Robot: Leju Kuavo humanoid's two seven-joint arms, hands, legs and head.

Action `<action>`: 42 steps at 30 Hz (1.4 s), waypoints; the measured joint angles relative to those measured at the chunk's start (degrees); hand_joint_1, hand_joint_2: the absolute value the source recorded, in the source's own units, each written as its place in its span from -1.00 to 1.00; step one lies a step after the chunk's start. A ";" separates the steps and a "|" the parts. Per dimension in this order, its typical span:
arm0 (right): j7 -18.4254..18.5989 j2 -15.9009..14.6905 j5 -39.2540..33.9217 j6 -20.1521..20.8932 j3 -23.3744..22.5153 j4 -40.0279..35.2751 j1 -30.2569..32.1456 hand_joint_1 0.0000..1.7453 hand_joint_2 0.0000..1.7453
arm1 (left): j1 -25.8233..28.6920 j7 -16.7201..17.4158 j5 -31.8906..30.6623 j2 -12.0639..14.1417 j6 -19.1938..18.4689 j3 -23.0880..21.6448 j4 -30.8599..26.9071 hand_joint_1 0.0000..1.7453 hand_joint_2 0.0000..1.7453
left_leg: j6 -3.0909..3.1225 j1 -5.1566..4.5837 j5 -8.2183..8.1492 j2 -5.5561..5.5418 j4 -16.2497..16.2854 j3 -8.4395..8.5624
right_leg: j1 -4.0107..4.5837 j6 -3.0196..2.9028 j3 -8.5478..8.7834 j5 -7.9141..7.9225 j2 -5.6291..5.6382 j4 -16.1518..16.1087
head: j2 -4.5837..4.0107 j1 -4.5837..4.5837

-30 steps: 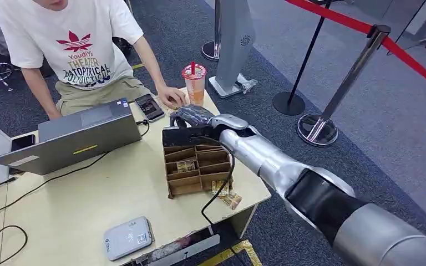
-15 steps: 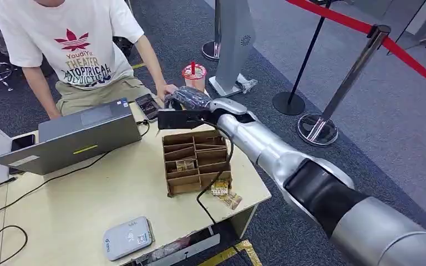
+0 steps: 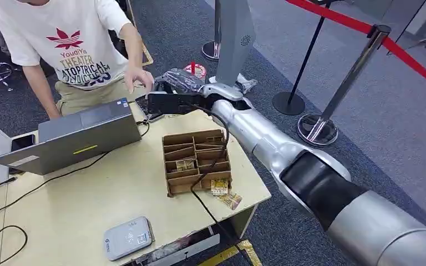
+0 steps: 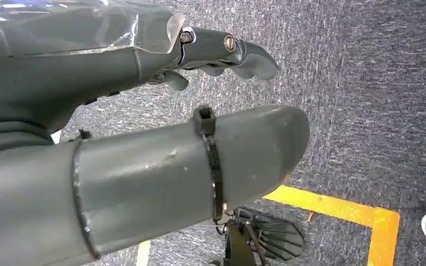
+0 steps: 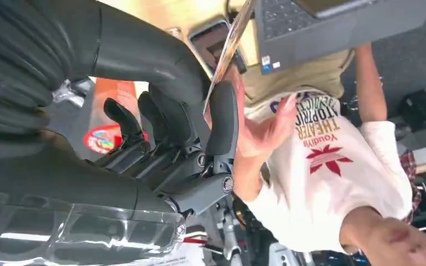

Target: Pass the card to the sensor for recognition and then transmit it.

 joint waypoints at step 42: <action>-1.33 6.03 -0.13 -6.69 -2.16 12.06 -6.03 -1.00 1.00 | -0.60 1.01 -0.31 -0.57 0.37 -0.87 0.00 -1.00 -1.00 | 0.01 0.01 0.01 -0.01 0.02 0.00 | 0.00 0.01 0.00 0.01 -0.01 0.00 | 0.00 0.00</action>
